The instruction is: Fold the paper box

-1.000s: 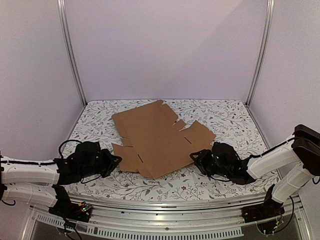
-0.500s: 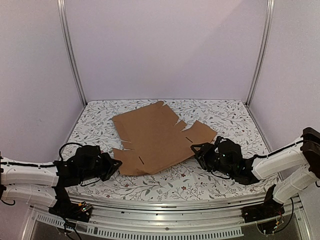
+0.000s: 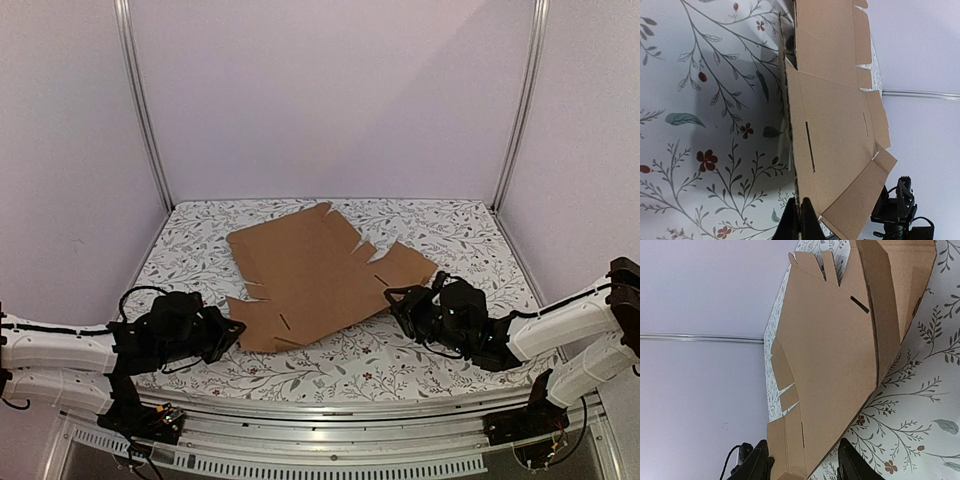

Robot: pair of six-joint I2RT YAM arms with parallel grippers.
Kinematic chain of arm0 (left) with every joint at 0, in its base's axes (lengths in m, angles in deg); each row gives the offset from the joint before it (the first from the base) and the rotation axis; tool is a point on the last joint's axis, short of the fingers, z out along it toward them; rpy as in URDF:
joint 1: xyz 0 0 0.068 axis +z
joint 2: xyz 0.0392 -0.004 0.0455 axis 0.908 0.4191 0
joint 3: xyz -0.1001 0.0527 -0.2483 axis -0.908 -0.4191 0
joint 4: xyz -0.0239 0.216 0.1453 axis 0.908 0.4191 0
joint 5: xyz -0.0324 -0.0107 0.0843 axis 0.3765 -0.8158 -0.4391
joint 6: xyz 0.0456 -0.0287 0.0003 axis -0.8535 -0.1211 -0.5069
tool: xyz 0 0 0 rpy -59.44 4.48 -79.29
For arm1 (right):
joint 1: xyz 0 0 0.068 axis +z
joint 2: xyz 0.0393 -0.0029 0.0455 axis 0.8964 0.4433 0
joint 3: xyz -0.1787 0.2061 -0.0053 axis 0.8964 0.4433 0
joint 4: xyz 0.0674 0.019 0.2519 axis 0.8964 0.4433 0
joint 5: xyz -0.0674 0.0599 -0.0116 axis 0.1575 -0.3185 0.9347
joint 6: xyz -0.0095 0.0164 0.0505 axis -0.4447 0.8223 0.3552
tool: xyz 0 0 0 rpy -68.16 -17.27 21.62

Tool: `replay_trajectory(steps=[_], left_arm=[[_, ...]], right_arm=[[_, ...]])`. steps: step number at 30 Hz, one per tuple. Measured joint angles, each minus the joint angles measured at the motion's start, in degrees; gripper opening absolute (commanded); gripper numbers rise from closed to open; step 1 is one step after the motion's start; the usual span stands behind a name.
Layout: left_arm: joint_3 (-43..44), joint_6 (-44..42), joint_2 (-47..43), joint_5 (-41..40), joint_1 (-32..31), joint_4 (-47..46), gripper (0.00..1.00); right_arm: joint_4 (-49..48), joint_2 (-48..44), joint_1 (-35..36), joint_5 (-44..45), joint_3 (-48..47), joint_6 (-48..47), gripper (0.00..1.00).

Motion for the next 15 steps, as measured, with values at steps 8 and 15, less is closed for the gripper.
replay_trajectory(steps=[8, 15], left_arm=[[0.0, -0.1, 0.1, -0.5, -0.3, -0.5, 0.00], [0.0, -0.3, 0.9, -0.6, -0.5, -1.4, 0.00]], right_arm=[[3.6, 0.0, 0.1, 0.1, 0.0, -0.2, 0.44], [6.3, 0.0, 0.3, 0.3, 0.0, -0.3, 0.42]])
